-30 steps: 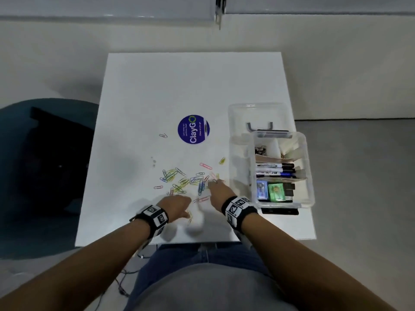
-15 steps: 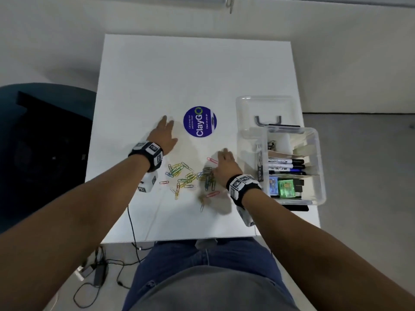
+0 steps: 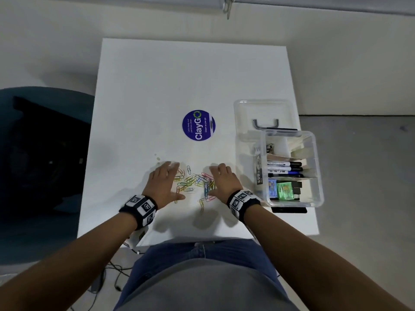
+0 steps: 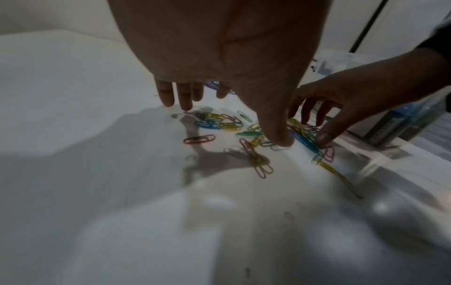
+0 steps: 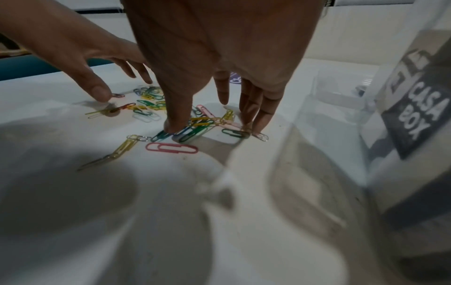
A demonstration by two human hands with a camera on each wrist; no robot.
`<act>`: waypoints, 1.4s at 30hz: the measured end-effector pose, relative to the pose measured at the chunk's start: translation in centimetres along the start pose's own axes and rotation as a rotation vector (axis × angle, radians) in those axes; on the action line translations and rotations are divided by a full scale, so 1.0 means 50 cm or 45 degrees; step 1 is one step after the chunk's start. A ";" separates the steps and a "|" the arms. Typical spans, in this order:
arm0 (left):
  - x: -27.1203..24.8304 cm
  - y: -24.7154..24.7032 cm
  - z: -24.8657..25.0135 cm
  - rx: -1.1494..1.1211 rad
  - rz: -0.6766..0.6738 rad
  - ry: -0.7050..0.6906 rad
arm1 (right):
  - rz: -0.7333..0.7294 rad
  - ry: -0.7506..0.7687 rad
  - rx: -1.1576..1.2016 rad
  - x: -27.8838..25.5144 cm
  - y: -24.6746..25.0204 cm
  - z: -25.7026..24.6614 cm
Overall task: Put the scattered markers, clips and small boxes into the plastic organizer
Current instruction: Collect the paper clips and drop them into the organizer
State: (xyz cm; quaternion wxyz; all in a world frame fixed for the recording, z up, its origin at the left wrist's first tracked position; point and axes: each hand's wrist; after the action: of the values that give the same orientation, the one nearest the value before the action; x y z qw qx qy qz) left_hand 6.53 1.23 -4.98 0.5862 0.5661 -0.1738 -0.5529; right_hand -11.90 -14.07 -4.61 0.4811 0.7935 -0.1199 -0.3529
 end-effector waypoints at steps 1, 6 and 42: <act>-0.004 -0.003 -0.001 0.013 0.011 0.053 | -0.010 0.013 -0.004 0.002 -0.002 -0.006; 0.006 -0.018 0.016 -0.121 0.016 0.098 | -0.084 0.044 0.029 0.016 -0.019 -0.046; 0.082 0.227 0.487 -1.102 0.361 -0.124 | 0.982 -0.139 1.444 -0.135 0.365 0.250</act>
State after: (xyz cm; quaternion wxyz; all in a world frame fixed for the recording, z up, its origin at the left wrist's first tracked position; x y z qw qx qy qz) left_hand -7.20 -16.59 10.26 0.8297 0.2131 -0.0299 -0.5150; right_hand -22.48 -28.29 10.27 0.0758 0.8044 -0.5840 -0.0786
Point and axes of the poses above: each hand's wrist, its own x-axis towards the middle knuckle, its own y-axis out of the back of the hand, z = x × y, and after that the axes turned 3 degrees about z, right-handed
